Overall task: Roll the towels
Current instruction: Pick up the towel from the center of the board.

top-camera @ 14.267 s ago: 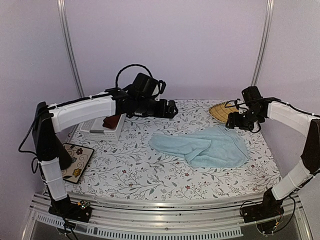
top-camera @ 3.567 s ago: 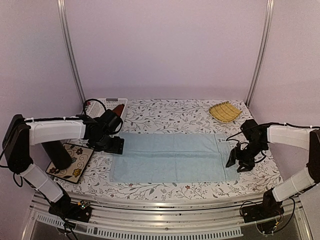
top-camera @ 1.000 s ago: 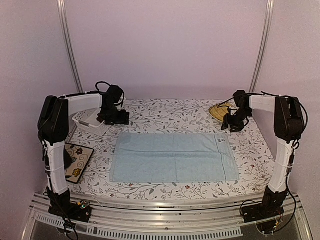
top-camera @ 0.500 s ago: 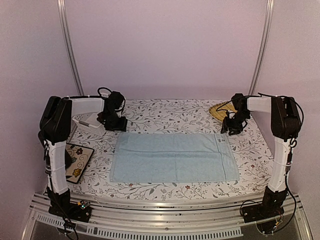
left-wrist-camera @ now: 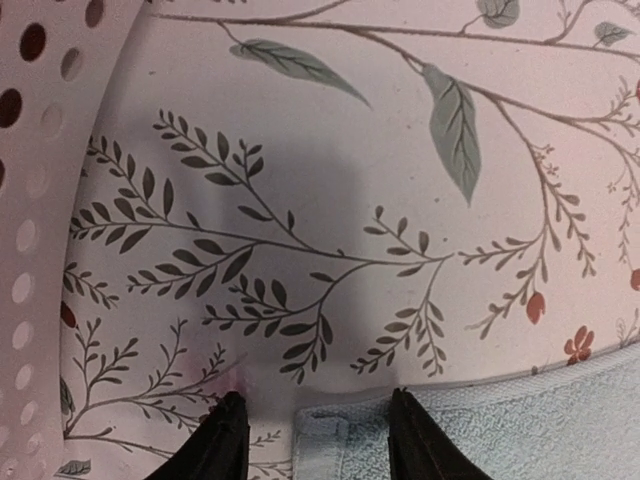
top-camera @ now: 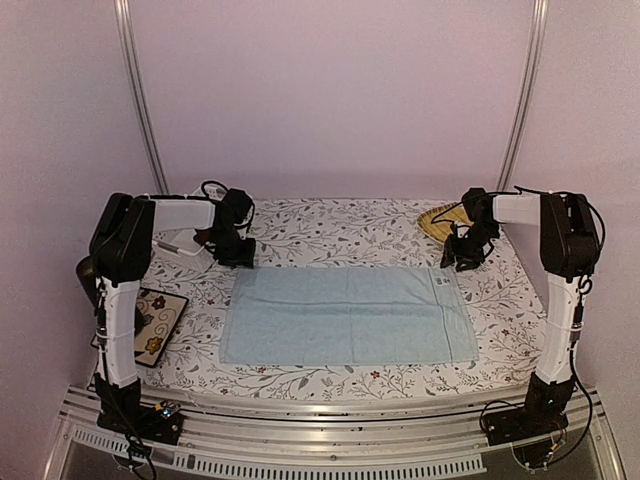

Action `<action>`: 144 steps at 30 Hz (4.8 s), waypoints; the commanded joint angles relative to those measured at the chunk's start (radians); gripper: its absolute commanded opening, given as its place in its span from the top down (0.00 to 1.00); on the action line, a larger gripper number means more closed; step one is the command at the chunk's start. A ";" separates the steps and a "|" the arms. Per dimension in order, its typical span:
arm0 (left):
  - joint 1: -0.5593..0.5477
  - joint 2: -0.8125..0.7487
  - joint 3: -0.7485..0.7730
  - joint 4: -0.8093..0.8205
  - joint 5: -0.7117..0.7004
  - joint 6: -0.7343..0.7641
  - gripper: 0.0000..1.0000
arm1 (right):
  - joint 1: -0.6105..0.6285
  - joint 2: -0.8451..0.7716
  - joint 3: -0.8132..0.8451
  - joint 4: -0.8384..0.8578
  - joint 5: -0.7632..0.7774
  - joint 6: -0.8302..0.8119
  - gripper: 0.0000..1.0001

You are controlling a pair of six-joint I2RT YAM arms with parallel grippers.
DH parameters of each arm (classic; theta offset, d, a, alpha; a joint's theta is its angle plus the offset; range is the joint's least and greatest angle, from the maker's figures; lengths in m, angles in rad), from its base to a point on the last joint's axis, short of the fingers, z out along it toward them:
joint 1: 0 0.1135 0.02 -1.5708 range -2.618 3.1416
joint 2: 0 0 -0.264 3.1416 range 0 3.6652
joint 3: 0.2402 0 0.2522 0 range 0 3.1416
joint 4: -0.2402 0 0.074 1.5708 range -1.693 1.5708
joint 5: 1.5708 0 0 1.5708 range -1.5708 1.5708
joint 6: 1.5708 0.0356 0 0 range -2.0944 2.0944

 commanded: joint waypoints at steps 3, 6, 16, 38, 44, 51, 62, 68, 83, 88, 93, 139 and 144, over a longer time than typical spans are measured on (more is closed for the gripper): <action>-0.002 0.030 0.018 0.025 0.034 0.001 0.60 | 0.000 0.033 0.034 -0.006 -0.010 -0.019 0.48; 0.004 0.011 0.006 0.026 0.063 -0.005 0.61 | 0.000 0.034 0.040 -0.016 -0.021 -0.026 0.48; 0.030 -0.045 -0.088 0.055 0.114 -0.012 0.65 | 0.001 0.018 0.036 -0.030 -0.041 -0.043 0.48; 0.108 -0.065 -0.173 0.203 0.369 -0.010 0.72 | -0.029 -0.009 0.037 -0.030 -0.066 -0.052 0.48; 0.104 -0.080 -0.219 0.195 0.353 -0.002 0.74 | -0.050 -0.033 0.042 -0.037 -0.071 -0.050 0.48; 0.106 -0.084 -0.225 0.205 0.330 -0.007 0.91 | -0.051 -0.015 0.031 -0.035 -0.080 -0.054 0.48; 0.106 -0.116 -0.243 0.240 0.334 -0.020 1.00 | -0.059 0.014 0.030 -0.011 -0.126 -0.032 0.47; 0.106 -0.179 -0.266 0.271 0.343 -0.034 1.00 | -0.059 0.054 0.049 -0.009 -0.167 -0.016 0.49; 0.106 -0.223 -0.301 0.319 0.391 -0.045 1.00 | -0.059 0.070 0.035 0.000 -0.201 -0.029 0.96; 0.106 -0.230 -0.300 0.315 0.387 -0.048 1.00 | -0.059 0.024 0.004 0.026 -0.200 -0.034 0.98; 0.106 -0.283 -0.297 0.320 0.387 -0.049 1.00 | -0.059 -0.033 0.002 0.039 -0.194 -0.043 0.98; 0.102 -0.263 -0.304 0.291 0.351 -0.028 0.41 | -0.018 -0.546 -0.409 -0.077 -0.216 -0.089 0.98; 0.096 -0.197 -0.272 0.251 0.344 -0.059 0.41 | -0.018 -0.569 -0.439 -0.072 -0.191 -0.092 0.98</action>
